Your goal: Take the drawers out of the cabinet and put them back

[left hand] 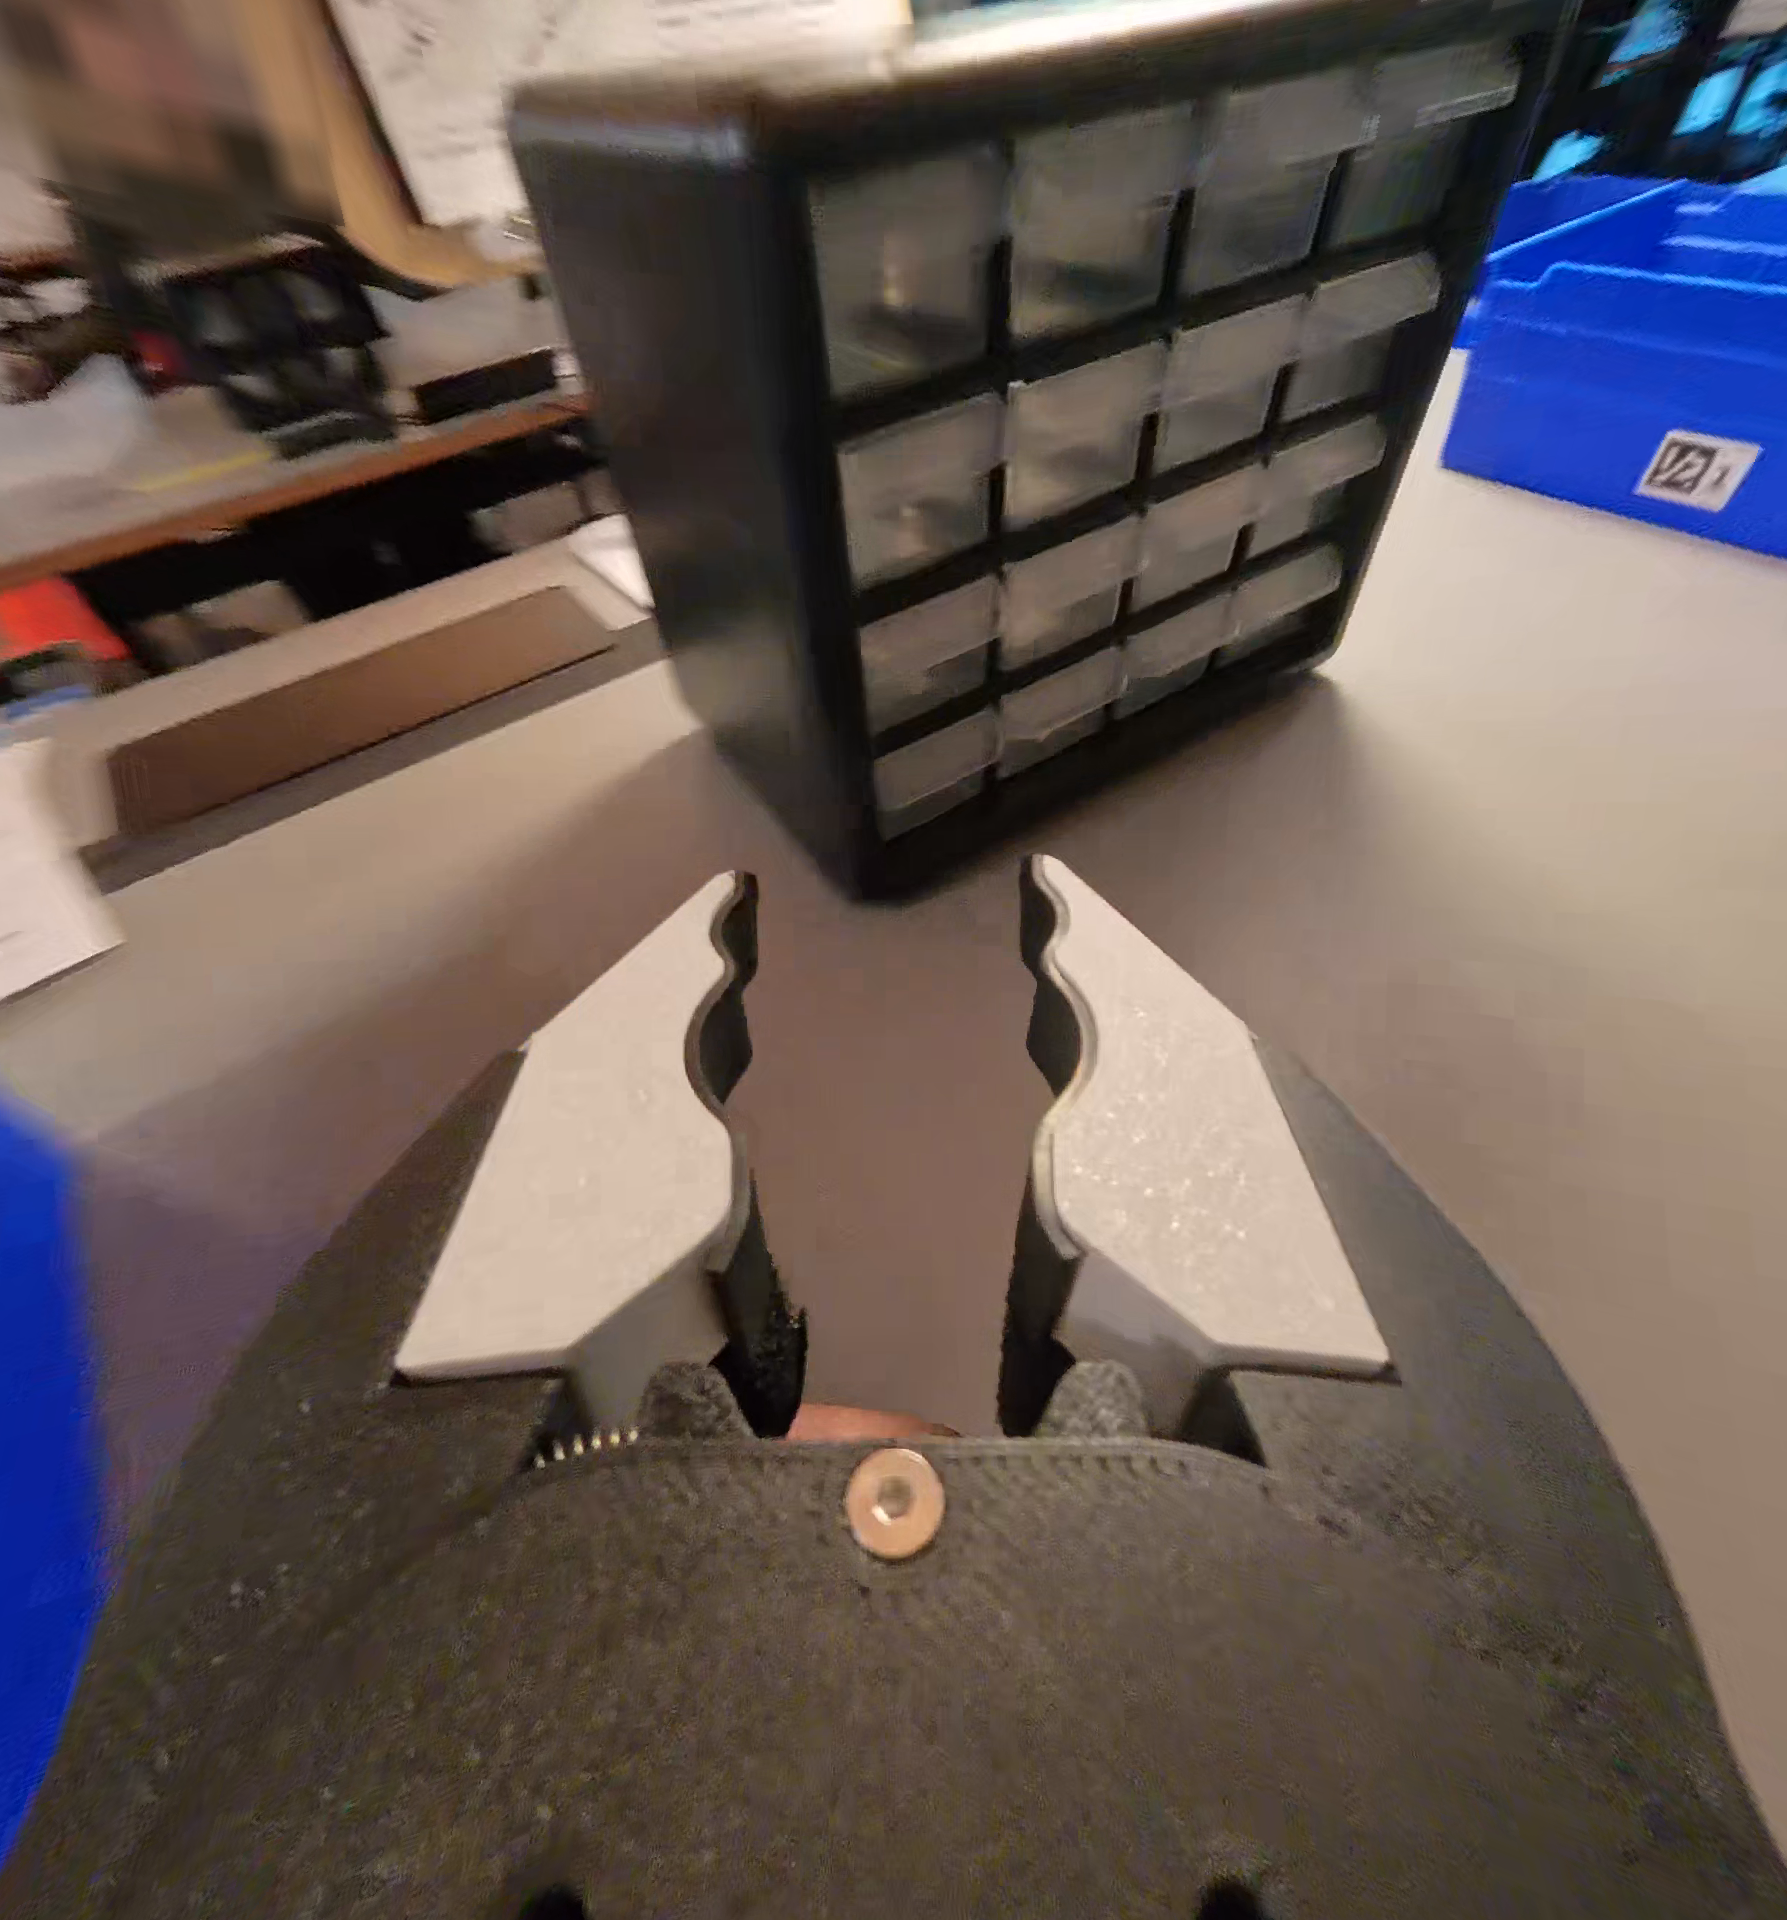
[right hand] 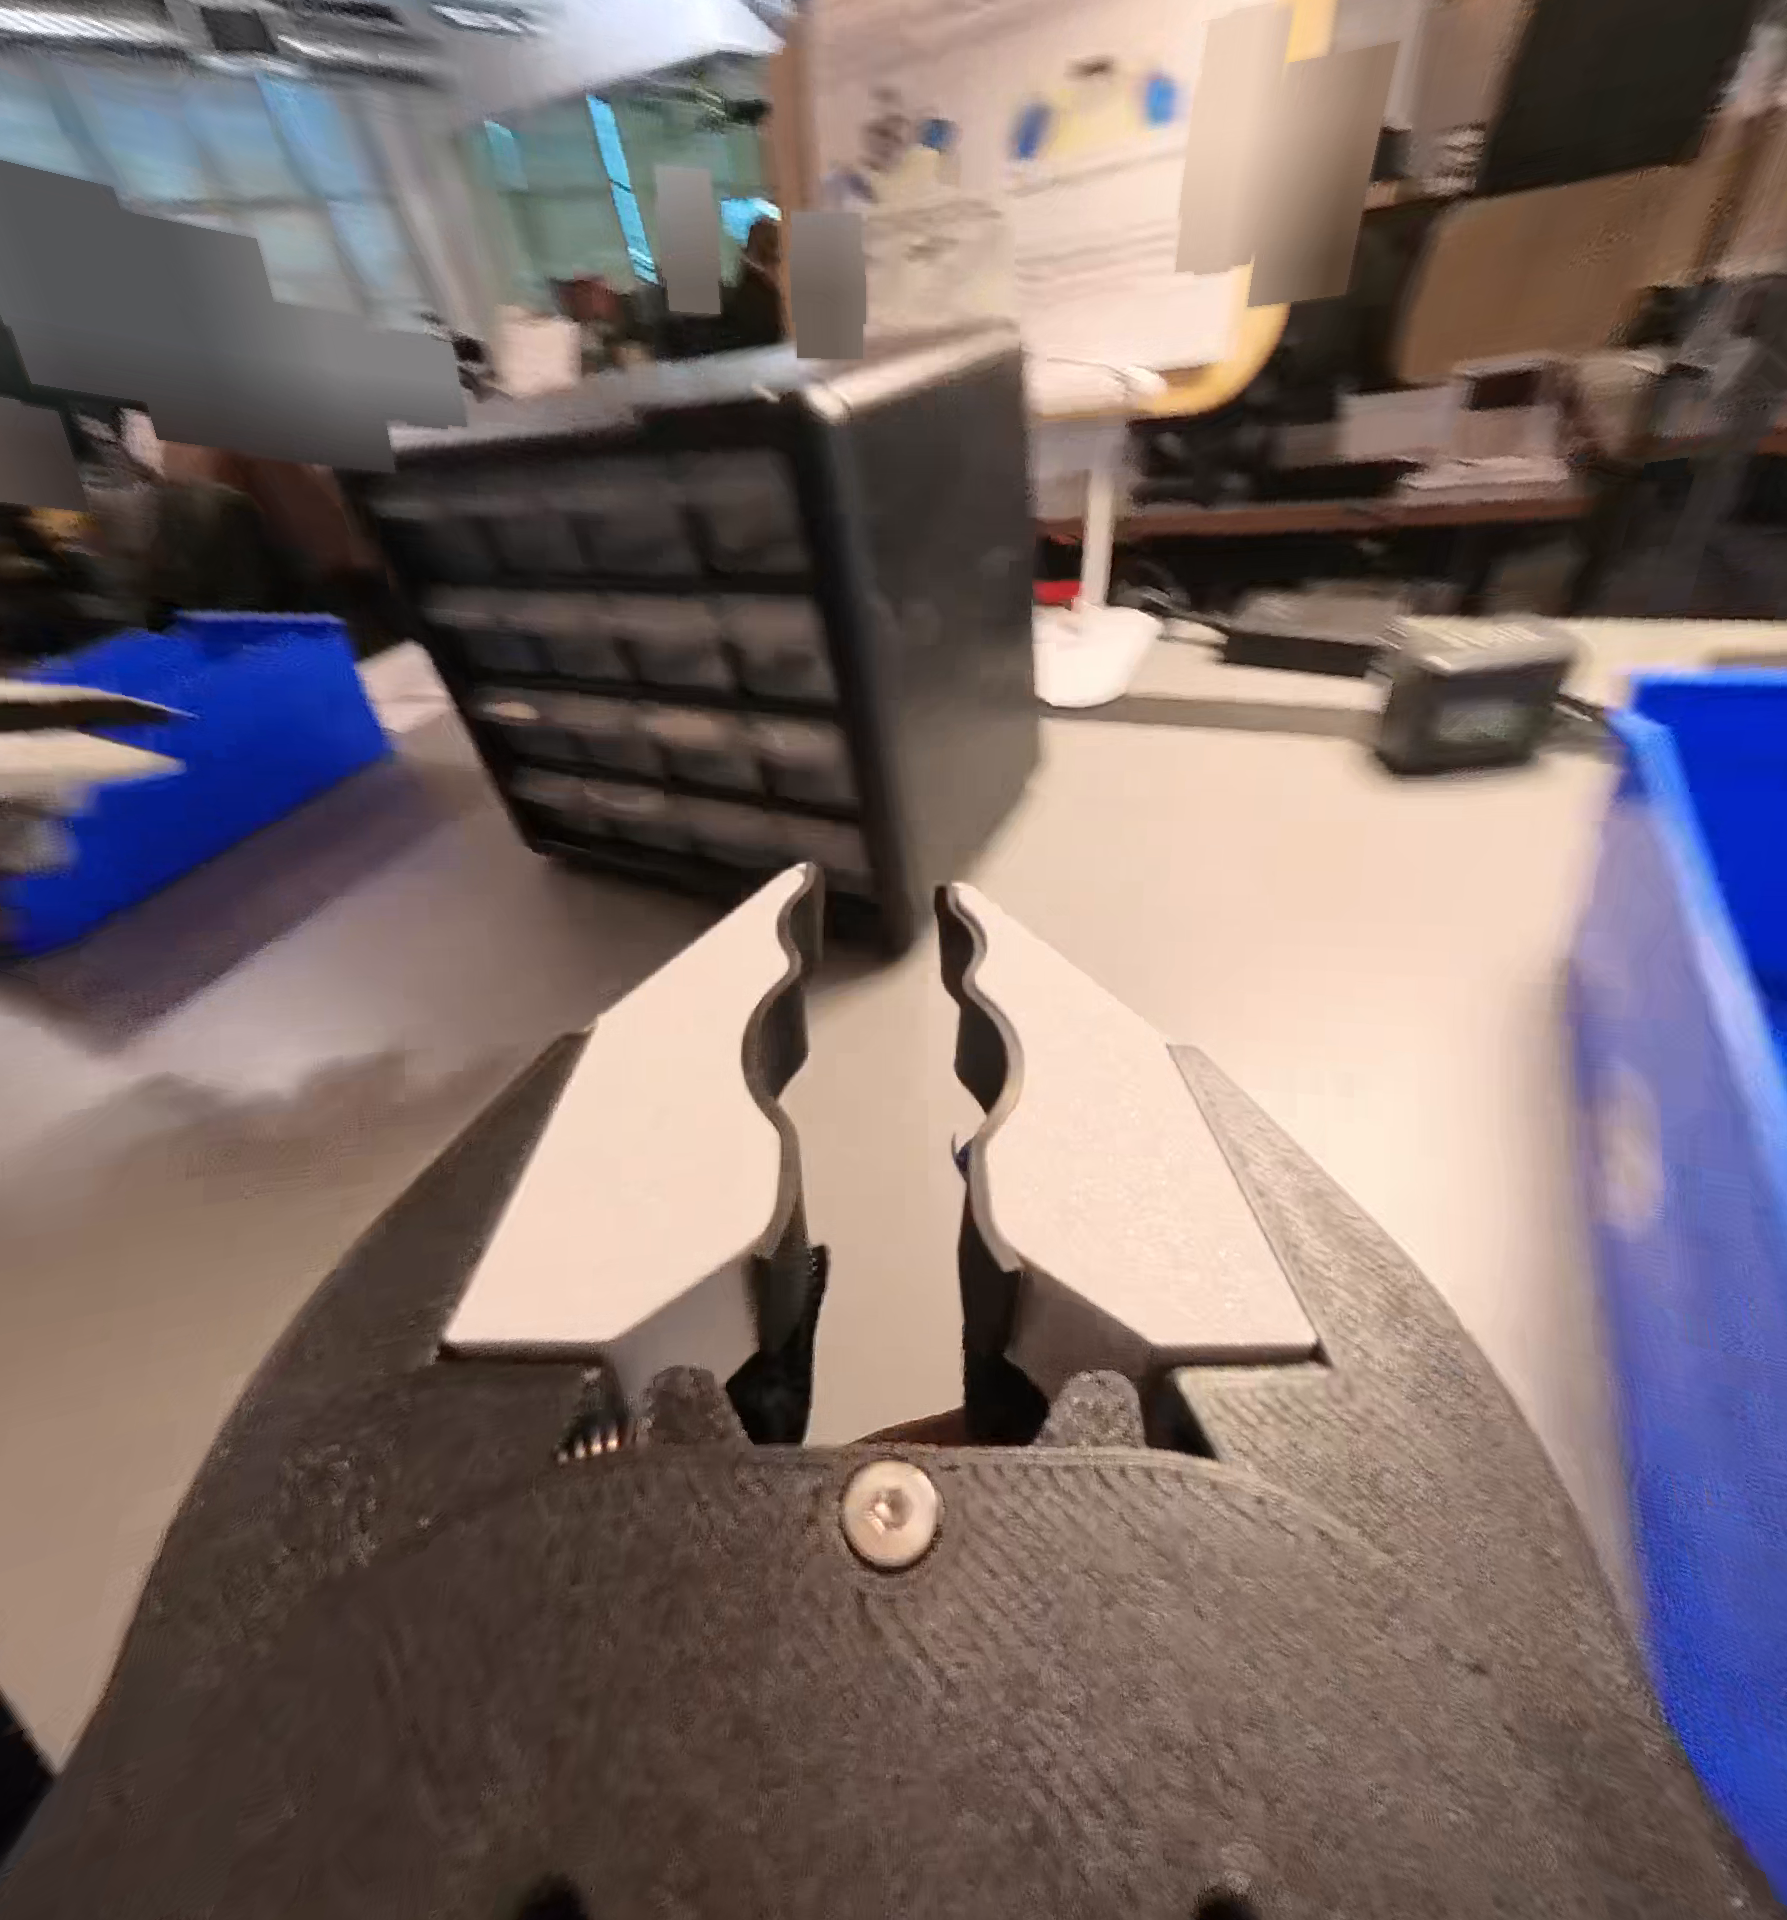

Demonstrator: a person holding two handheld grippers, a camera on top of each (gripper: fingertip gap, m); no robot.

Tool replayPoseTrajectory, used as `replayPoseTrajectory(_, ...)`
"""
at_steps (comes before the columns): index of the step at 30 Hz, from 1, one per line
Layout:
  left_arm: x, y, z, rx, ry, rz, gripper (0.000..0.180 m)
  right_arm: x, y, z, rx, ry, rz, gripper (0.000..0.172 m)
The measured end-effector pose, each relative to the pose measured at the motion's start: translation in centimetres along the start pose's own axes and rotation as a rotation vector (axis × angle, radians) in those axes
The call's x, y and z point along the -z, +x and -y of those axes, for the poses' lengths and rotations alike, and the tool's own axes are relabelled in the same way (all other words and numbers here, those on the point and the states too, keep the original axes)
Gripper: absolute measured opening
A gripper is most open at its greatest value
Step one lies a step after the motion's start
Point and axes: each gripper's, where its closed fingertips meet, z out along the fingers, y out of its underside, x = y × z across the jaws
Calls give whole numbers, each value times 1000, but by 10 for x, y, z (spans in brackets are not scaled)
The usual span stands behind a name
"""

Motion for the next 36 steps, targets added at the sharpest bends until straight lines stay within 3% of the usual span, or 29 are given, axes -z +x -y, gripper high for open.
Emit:
replayPoseTrajectory(4,-81,-3,-23,125,34,-55,47,-75,-38,23,-30,90,166,23)
replayPoseTrajectory(5,-87,-4,-24,150,27,-47,55,-91,-44,21,-44,83,188,23)
replayPoseTrajectory(8,-78,7,-5,208,158,-67,54,-126,-52,-3,-110,27,226,23)
replayPoseTrajectory(10,-74,13,-7,216,153,-84,58,-138,-53,-16,-185,32,251,23)
replayPoseTrajectory(13,-67,15,-2,237,159,-130,64,-142,-54,-26,-272,48,299,23)
replayPoseTrajectory(15,-62,12,15,224,172,-164,68,-139,-54,-27,-281,62,308,23)
replayPoseTrajectory(18,-57,0,74,125,201,-181,76,-140,-50,-36,-270,48,293,22)
replayPoseTrajectory(21,-59,-4,146,-85,184,-190,90,-142,-48,-36,-292,50,291,22)
replayPoseTrajectory(23,-70,-3,166,-248,89,-182,100,-143,-48,-37,-300,42,288,22)
replayPoseTrajectory(26,-100,-15,161,-335,-24,-149,102,-147,-47,-37,-299,42,277,23)
replayPoseTrajectory(29,-122,-17,152,-146,-22,-229,99,-152,-47,-36,-312,41,256,23)
replayPoseTrajectory(36,-124,-1,146,-175,-8,-295,83,-162,-62,-14,-400,81,248,24)
